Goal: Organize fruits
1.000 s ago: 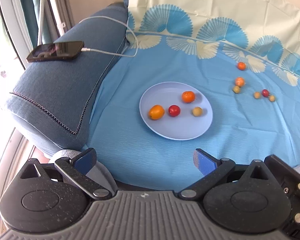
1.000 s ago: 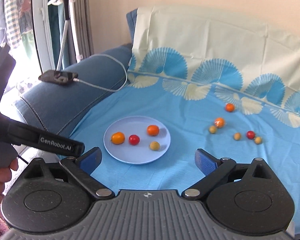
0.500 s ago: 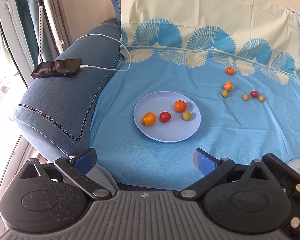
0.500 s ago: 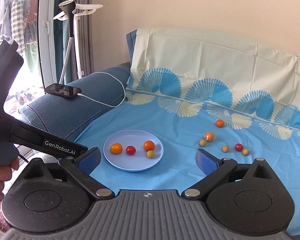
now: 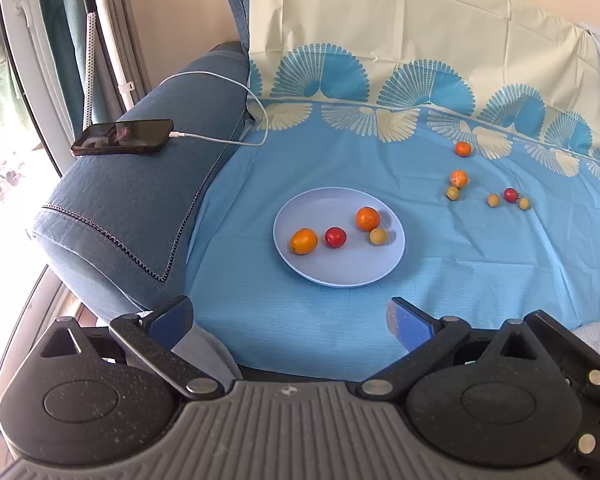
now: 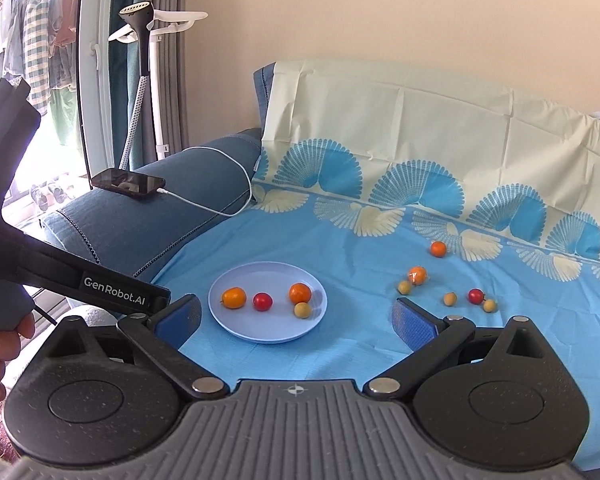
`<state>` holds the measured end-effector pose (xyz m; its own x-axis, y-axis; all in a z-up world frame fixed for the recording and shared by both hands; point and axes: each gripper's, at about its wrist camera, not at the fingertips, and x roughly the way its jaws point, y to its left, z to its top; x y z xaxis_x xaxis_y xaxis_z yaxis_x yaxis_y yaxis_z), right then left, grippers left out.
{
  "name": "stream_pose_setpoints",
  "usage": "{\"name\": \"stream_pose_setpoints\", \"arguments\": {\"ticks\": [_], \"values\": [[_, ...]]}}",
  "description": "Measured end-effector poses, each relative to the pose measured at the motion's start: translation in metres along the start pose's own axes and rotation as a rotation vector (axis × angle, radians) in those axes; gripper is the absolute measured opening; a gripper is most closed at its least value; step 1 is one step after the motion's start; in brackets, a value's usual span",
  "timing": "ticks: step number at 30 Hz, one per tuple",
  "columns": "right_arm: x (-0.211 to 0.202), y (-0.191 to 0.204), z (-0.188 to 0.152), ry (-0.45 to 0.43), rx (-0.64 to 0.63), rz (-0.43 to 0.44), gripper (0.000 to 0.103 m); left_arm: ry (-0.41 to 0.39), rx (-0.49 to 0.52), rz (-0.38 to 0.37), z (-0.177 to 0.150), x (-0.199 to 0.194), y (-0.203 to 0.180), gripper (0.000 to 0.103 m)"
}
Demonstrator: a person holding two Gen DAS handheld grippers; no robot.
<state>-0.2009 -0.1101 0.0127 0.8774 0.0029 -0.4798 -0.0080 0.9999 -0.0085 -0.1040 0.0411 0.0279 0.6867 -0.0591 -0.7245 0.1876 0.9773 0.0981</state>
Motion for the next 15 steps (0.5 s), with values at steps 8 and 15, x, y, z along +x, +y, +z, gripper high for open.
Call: {"name": "stream_pose_setpoints", "arguments": {"ticks": [8,15], "values": [[0.0004,0.0012,0.001,0.006,-0.002,-0.002,0.101,0.005,0.001,-0.009,-0.0007,0.0021,0.0014,0.103],[0.0039,-0.0001,0.0002,0.019,0.006,-0.001,0.101,0.014,0.005,-0.011,-0.0012,0.0062,-0.0003,0.103]]}}
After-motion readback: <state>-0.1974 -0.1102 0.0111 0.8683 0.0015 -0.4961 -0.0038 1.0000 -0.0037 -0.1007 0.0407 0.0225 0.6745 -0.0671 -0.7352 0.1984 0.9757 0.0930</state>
